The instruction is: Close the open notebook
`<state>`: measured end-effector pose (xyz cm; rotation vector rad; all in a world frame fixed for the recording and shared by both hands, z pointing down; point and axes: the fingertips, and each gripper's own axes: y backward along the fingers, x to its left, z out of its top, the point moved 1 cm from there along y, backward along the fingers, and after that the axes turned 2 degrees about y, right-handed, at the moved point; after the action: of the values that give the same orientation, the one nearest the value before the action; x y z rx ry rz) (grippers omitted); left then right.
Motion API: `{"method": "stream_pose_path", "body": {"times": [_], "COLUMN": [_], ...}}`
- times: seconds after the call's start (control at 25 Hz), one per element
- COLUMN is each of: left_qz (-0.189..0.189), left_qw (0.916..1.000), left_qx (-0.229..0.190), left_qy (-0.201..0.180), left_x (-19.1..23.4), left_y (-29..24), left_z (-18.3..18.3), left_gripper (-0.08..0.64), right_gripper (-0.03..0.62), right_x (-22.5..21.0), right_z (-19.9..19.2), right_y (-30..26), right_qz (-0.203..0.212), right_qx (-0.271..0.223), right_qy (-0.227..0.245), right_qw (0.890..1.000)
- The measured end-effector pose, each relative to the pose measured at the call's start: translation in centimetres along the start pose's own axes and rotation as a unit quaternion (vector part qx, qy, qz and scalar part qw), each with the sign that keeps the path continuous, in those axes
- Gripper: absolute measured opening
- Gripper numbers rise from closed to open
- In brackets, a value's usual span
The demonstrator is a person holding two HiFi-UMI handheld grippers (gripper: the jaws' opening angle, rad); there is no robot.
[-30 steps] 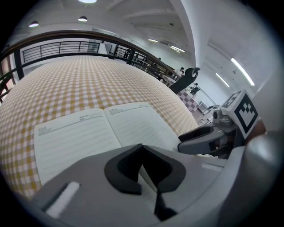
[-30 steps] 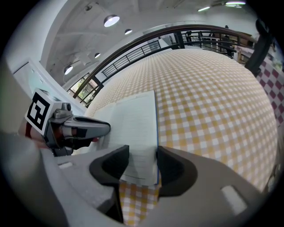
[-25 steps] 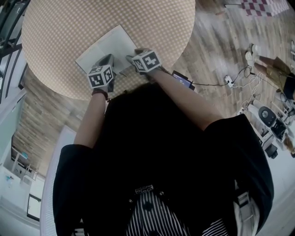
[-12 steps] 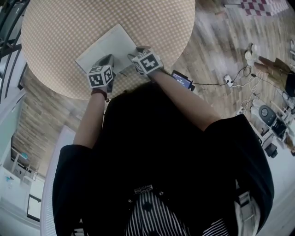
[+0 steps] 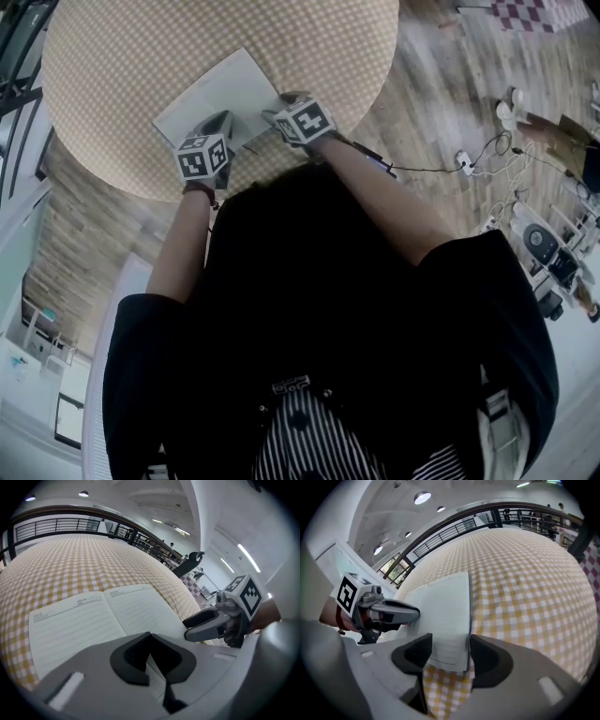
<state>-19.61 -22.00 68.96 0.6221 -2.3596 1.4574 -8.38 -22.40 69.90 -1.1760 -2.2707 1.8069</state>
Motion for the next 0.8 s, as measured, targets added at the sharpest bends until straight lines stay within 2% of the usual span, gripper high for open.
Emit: {"method": "stream_pose_path", "body": {"times": [0.08,0.2,0.4,0.6,0.8], "left_qz": [-0.006,-0.013,-0.023,-0.031,-0.04], "left_qw": [1.0,0.9998,0.9993,0.9984,0.9944], "left_qx": [-0.003,-0.01,-0.026,-0.038,-0.061], "left_qy": [0.004,0.009,0.015,0.027,0.076], "left_x": [0.1,0.2,0.2,0.3,0.6], "left_y": [0.0,0.2,0.5,0.8,1.7], "left_z": [0.1,0.2,0.0,0.0,-0.1], "left_gripper": [0.003,0.003,0.003,0.003,0.003], "right_gripper": [0.242,0.242,0.242,0.242,0.239], "right_x": [0.0,0.3,1.6,2.8,5.3], "right_z": [0.2,0.7,0.7,1.3,1.8], "right_y": [-0.2,-0.3,-0.4,1.5,3.4], "right_qz": [0.004,0.027,0.074,0.087,0.11], "right_qx": [0.007,0.002,0.003,-0.009,-0.035], "right_qy": [-0.004,-0.054,-0.069,-0.037,-0.032], "right_qw": [1.0,0.998,0.995,0.995,0.993]}}
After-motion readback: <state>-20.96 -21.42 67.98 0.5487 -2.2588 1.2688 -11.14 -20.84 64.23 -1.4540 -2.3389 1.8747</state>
